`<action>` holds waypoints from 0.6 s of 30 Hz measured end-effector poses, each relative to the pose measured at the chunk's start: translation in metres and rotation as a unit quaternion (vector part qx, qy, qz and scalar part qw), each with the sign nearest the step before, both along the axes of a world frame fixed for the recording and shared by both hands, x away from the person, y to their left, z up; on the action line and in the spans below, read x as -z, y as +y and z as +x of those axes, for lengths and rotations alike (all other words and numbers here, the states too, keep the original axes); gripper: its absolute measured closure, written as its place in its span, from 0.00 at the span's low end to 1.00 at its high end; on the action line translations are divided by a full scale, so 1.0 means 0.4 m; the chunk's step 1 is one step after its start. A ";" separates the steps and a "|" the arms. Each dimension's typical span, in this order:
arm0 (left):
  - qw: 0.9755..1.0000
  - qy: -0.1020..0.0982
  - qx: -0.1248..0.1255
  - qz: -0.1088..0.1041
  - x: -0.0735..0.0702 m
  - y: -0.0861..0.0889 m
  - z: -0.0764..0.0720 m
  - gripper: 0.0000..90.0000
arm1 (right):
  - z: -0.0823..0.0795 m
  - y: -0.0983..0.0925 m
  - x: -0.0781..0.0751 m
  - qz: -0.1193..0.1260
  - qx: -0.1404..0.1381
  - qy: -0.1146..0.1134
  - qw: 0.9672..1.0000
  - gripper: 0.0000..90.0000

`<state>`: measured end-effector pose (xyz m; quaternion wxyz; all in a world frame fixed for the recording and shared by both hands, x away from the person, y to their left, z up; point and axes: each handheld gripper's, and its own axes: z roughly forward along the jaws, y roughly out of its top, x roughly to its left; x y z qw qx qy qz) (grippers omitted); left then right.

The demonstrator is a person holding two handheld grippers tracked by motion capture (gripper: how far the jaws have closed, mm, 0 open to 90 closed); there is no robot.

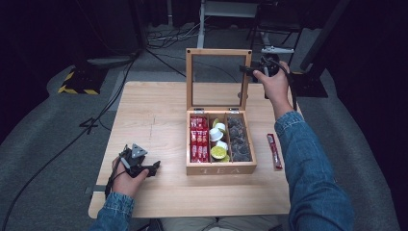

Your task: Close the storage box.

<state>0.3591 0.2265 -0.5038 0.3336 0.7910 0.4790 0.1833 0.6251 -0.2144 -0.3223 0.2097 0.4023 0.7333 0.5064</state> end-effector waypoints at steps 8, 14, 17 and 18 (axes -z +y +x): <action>1.000 0.000 0.000 0.001 0.000 0.000 0.000 0.26 | 0.004 0.013 0.008 0.009 -0.003 0.005 1.000 0.47; 1.000 0.000 0.000 0.001 0.000 -0.001 0.000 0.26 | -0.029 0.009 -0.024 0.000 -0.005 0.002 1.000 0.48; 1.000 0.000 -0.001 0.001 0.000 -0.002 -0.001 0.26 | -0.064 0.001 -0.041 0.003 -0.011 -0.002 1.000 0.50; 1.000 -0.001 -0.002 0.001 0.000 -0.002 -0.001 0.26 | -0.064 0.001 -0.041 0.003 -0.011 -0.002 1.000 0.50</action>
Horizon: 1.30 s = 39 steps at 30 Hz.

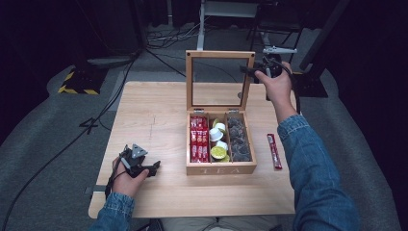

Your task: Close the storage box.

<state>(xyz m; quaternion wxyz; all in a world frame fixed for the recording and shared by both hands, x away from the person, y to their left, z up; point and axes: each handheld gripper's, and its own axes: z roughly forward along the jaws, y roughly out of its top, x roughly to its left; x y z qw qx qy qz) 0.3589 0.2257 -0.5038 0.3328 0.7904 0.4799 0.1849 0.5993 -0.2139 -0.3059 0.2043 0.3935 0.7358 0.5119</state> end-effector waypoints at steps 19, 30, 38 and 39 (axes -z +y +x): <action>1.000 0.001 -0.001 -0.001 0.000 -0.001 0.000 0.26 | -0.185 -0.051 -0.038 0.001 -0.050 -0.020 0.999 0.53; 1.000 0.001 -0.002 0.001 -0.001 -0.001 -0.001 0.26 | -0.284 -0.067 -0.017 -0.024 -0.070 -0.008 0.997 0.52; 1.000 0.000 -0.003 0.000 0.000 -0.002 -0.002 0.26 | -0.345 -0.069 0.007 -0.044 -0.080 -0.003 0.996 0.51; 1.000 0.000 -0.002 0.001 0.000 -0.002 -0.002 0.26 | -0.354 -0.070 0.012 -0.047 -0.081 -0.001 0.996 0.51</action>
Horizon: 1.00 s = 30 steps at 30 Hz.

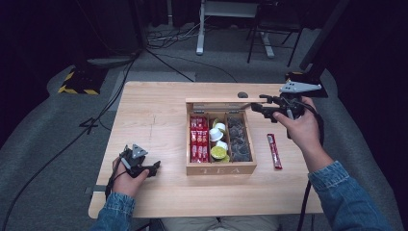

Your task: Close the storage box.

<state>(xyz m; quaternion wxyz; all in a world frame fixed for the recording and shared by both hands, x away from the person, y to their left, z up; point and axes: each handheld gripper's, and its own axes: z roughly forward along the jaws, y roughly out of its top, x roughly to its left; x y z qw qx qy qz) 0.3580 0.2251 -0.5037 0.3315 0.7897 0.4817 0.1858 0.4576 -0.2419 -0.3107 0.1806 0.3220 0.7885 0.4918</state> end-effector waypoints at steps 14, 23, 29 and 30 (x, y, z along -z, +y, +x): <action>1.000 -0.001 -0.002 -0.001 0.001 -0.001 -0.001 0.26 | -0.074 -0.003 0.048 -0.040 -0.016 0.008 0.999 0.49; 1.000 -0.001 -0.002 0.000 0.000 -0.001 -0.001 0.26 | -0.118 -0.011 0.097 -0.050 -0.022 0.011 0.998 0.48; 1.000 0.000 -0.005 -0.001 0.000 -0.002 -0.002 0.26 | -0.151 -0.010 0.131 -0.073 -0.025 0.009 0.997 0.47; 1.000 -0.001 -0.005 -0.001 0.000 -0.002 -0.003 0.26 | -0.151 -0.010 0.131 -0.073 -0.025 0.009 0.997 0.47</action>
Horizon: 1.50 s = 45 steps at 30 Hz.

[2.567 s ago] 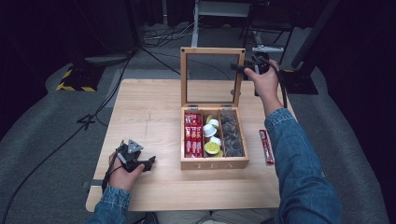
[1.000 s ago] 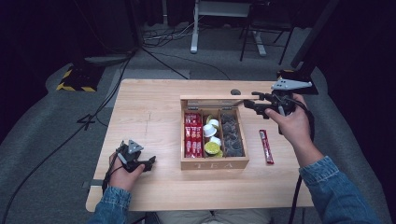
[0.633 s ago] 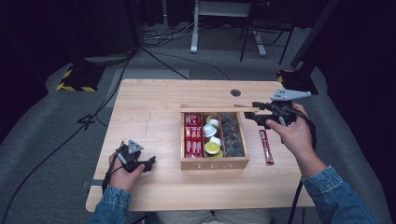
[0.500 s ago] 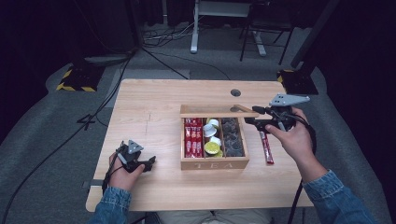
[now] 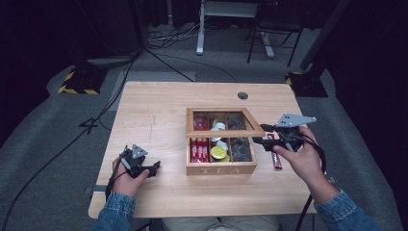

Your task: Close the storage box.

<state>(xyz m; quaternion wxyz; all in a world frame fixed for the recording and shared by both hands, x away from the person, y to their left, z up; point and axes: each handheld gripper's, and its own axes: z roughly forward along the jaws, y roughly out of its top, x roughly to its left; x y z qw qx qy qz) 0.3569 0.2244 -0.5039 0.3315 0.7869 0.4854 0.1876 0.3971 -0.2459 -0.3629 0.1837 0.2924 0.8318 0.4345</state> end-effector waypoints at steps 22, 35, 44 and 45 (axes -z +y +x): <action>1.000 0.002 0.000 -0.001 0.000 0.000 -0.004 0.26 | -0.061 0.008 0.107 -0.063 -0.017 0.066 0.996 0.47; 1.000 0.000 -0.006 -0.003 0.001 0.007 -0.029 0.26 | -0.069 -0.003 0.152 -0.055 -0.028 0.101 0.993 0.40; 1.000 0.000 -0.008 -0.002 0.001 0.032 -0.050 0.26 | -0.065 -0.060 0.130 -0.011 -0.021 0.078 0.997 0.36; 1.000 0.001 -0.006 0.000 0.000 0.037 -0.053 0.26 | -0.058 -0.084 0.119 0.002 -0.003 0.074 0.997 0.36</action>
